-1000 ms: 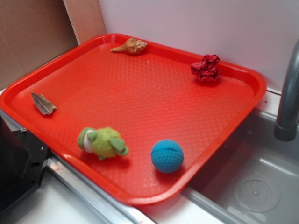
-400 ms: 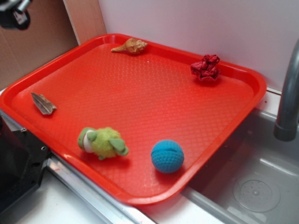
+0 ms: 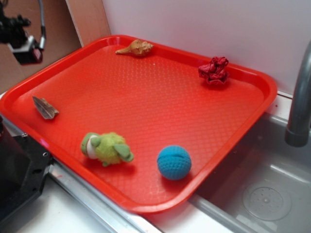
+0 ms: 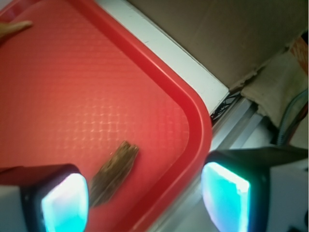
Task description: Grab the wood chip.
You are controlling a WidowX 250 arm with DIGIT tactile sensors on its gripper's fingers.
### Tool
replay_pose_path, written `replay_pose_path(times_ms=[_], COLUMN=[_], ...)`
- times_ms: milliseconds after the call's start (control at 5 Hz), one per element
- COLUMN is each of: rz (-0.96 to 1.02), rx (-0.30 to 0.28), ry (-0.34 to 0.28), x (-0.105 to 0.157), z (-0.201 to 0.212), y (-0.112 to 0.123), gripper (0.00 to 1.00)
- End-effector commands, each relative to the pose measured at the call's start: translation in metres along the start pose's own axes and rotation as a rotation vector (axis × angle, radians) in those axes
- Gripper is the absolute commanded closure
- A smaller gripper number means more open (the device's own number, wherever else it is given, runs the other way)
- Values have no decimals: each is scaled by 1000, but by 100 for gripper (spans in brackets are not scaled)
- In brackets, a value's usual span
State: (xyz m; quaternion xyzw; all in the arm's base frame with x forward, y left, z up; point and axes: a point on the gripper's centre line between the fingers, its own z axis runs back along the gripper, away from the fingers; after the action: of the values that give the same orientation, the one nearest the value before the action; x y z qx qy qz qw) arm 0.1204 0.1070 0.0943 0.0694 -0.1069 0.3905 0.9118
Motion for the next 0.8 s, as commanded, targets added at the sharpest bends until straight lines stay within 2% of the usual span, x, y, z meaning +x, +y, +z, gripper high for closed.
replay_pose_path(times_ms=[0,200,400,600], rz=[42,103,120,131], rx=[-25,-38,27,48], ry=[6,37,75,84], x=[-12,-17,-28,-39], z=[-49,-75,-75,-76], y=[-16,-33,-38,-34], gripper=[0,0,0,100])
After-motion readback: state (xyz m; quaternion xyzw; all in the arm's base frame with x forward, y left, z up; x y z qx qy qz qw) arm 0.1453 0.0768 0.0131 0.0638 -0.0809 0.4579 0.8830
